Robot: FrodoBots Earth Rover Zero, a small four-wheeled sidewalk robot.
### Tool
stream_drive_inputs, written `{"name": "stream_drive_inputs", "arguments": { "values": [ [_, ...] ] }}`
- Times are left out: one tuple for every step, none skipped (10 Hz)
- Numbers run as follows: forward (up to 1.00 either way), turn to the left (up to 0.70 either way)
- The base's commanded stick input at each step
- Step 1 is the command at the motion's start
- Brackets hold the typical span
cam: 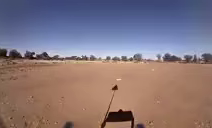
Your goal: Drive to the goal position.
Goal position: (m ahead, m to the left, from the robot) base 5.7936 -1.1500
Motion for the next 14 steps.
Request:
{"name": "stream_drive_inputs", "arguments": {
  "values": [
    [0.00, 0.00],
    [0.00, 0.00],
    [0.00, 0.00],
    [0.00, 0.00],
    [0.02, 0.00],
    [0.41, 0.00],
    [0.50, 0.00],
    [0.50, 0.00],
    [0.50, 0.00],
    [0.50, 0.00],
    [0.50, 0.00],
    [0.50, 0.00],
    [0.50, 0.00],
    [0.50, 0.00]
  ]
}}
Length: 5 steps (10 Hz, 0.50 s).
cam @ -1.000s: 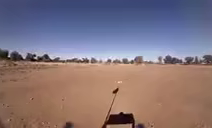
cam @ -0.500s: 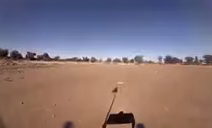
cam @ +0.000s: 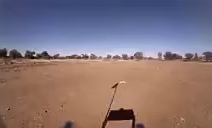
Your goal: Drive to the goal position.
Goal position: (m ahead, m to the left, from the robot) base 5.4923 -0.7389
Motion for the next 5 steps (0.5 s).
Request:
{"name": "stream_drive_inputs", "arguments": {
  "values": [
    [0.50, 0.00],
    [0.50, 0.00],
    [0.50, 0.00],
    [0.50, 0.00],
    [0.50, 0.00]
  ]
}}
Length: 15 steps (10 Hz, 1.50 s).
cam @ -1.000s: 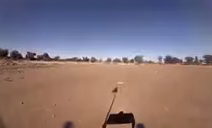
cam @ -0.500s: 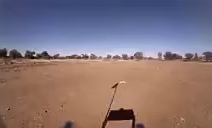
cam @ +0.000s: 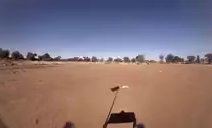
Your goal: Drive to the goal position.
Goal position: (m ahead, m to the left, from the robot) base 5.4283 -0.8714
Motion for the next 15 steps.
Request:
{"name": "stream_drive_inputs", "arguments": {
  "values": [
    [0.50, 0.00],
    [0.50, 0.00],
    [0.50, 0.00],
    [0.50, 0.00],
    [0.50, 0.00],
    [0.50, 0.00],
    [0.50, 0.00],
    [0.50, 0.00],
    [0.50, 0.00],
    [0.50, 0.00],
    [0.50, 0.00],
    [0.50, 0.00],
    [0.50, 0.00],
    [0.50, 0.00],
    [0.50, -0.02]
  ]
}}
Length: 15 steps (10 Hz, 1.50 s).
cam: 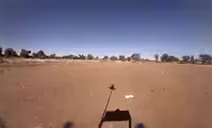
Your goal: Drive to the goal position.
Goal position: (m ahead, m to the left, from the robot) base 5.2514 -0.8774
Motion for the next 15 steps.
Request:
{"name": "stream_drive_inputs", "arguments": {
  "values": [
    [0.50, -0.17],
    [0.50, -0.37],
    [0.50, 0.00],
    [0.50, 0.00],
    [0.50, 0.00],
    [0.50, 0.00],
    [0.50, 0.00],
    [0.50, 0.00],
    [0.50, 0.00],
    [0.50, 0.00],
    [0.50, 0.00],
    [0.50, 0.00],
    [0.50, 0.00],
    [0.50, 0.00],
    [0.50, 0.00]
  ]
}}
